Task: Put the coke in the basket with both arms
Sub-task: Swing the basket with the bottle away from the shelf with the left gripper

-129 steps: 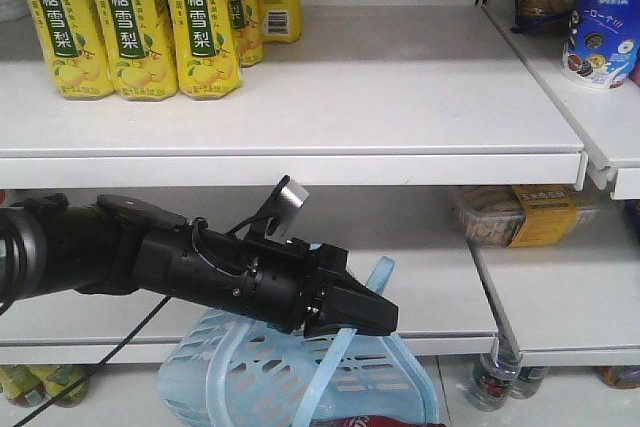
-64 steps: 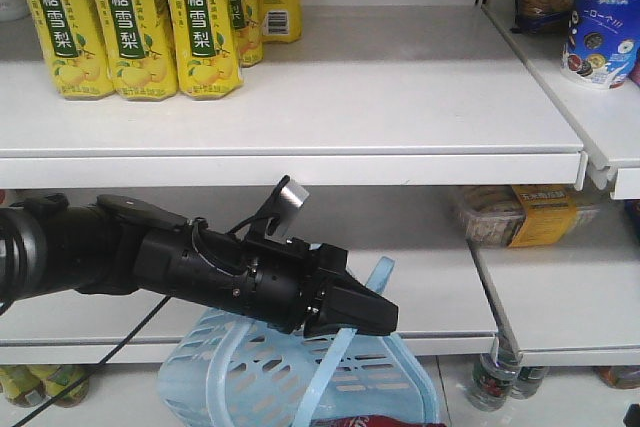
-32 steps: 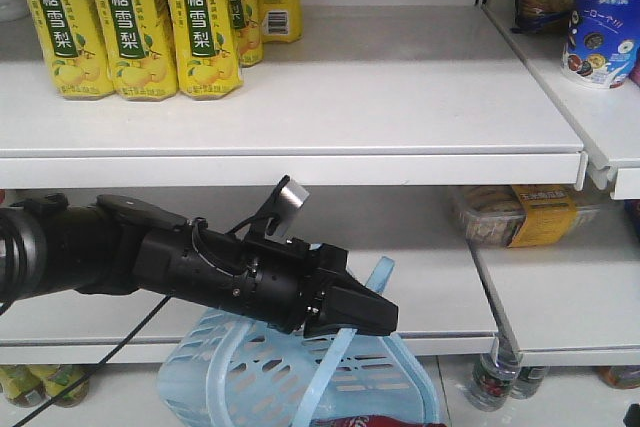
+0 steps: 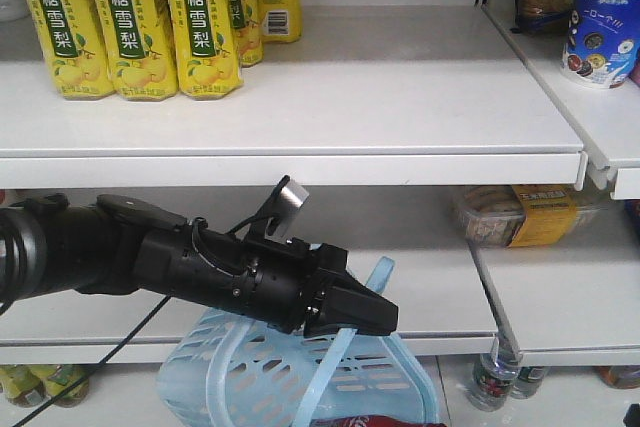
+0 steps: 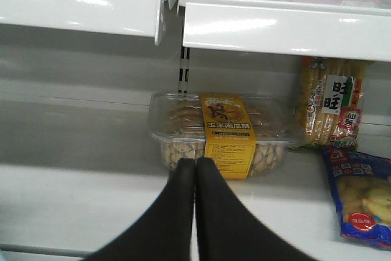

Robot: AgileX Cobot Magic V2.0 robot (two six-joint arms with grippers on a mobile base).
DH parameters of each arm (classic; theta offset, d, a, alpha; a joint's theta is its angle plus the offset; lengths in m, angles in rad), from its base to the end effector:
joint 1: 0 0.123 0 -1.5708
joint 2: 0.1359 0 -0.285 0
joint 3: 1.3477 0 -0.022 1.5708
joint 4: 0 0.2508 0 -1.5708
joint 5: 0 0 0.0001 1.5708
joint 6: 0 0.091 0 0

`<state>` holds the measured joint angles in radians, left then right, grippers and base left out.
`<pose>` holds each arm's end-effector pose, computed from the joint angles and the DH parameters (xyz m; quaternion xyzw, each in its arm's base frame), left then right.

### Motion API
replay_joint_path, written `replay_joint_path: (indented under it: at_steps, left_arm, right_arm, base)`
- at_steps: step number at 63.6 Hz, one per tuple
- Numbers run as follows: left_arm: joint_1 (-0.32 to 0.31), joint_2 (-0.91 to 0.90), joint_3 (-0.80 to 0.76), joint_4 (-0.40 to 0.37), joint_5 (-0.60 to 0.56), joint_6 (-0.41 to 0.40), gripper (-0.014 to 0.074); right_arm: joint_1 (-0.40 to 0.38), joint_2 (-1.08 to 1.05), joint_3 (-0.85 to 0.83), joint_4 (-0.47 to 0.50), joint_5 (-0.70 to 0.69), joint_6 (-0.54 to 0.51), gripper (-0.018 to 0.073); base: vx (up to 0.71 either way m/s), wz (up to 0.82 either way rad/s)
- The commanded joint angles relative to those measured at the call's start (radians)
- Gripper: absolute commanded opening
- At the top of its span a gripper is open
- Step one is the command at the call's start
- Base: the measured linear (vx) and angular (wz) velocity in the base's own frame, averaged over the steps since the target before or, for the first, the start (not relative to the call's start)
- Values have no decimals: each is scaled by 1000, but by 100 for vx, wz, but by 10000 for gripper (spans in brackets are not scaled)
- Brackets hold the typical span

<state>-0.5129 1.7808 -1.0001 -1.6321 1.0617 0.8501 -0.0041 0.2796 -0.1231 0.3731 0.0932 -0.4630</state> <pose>0.2579 -0.2363 0.2232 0.1097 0.7894 -0.6027 0.0386 0.0808 0.0028 0.2284 -0.0442 0.7588 -0.0181 0.6496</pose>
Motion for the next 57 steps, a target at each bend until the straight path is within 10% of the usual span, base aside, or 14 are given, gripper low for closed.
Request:
replay_joint_path:
  at_steps: [1,57]
  left_arm:
    - [1,-55,-33,-152,64,19,-6]
    - [-124,-718,429,-136,-405,105,-6]
  right_arm:
    - [-3,6,-26,0,-69,-8,-9]
    - [-3,6,-26,0,-69,-8,-9]
  base:
    - [0,0]
    - [0,0]
